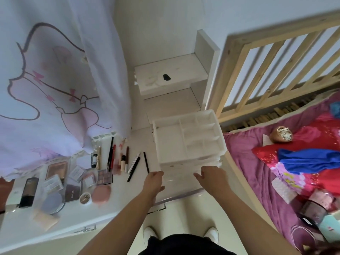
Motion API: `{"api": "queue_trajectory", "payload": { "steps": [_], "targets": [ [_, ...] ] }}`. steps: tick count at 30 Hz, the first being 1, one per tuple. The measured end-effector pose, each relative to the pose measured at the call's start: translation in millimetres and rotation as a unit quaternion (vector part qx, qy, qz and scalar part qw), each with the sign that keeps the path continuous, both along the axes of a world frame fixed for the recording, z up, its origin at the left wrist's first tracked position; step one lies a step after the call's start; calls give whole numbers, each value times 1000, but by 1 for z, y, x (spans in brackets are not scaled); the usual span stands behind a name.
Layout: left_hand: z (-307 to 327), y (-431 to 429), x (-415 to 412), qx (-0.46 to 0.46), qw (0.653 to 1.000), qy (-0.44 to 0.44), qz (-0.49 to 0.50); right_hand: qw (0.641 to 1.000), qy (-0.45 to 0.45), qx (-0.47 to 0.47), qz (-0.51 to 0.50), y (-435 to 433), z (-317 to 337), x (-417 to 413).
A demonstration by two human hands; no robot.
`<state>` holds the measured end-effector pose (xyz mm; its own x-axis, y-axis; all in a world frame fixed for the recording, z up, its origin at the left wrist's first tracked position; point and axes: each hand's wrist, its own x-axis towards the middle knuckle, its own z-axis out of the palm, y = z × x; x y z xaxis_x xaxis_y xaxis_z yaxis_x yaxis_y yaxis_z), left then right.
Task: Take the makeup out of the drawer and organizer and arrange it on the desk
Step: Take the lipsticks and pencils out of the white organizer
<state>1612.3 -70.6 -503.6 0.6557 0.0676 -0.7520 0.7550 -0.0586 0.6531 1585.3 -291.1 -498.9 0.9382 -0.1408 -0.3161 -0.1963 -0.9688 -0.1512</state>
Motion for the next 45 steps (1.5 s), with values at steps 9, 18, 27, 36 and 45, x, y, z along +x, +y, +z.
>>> {"api": "queue_trajectory", "payload": {
  "steps": [9,18,27,36,45],
  "targets": [
    [-4,13,1,36,998,23,-46,993,22,117,-3,1,-27,-20],
    [-24,-20,-1,-3,998,-5,-65,825,96,419,-367,-37,-43,2],
    [-47,-26,-8,-53,998,18,12,721,87,535,-431,-40,-49,11],
    [-51,-31,-42,134,980,14,-146,786,107,427,-434,-43,-53,-22],
    [-52,-21,-61,226,943,33,-241,814,120,367,-433,-38,-61,-56]
  ]
}}
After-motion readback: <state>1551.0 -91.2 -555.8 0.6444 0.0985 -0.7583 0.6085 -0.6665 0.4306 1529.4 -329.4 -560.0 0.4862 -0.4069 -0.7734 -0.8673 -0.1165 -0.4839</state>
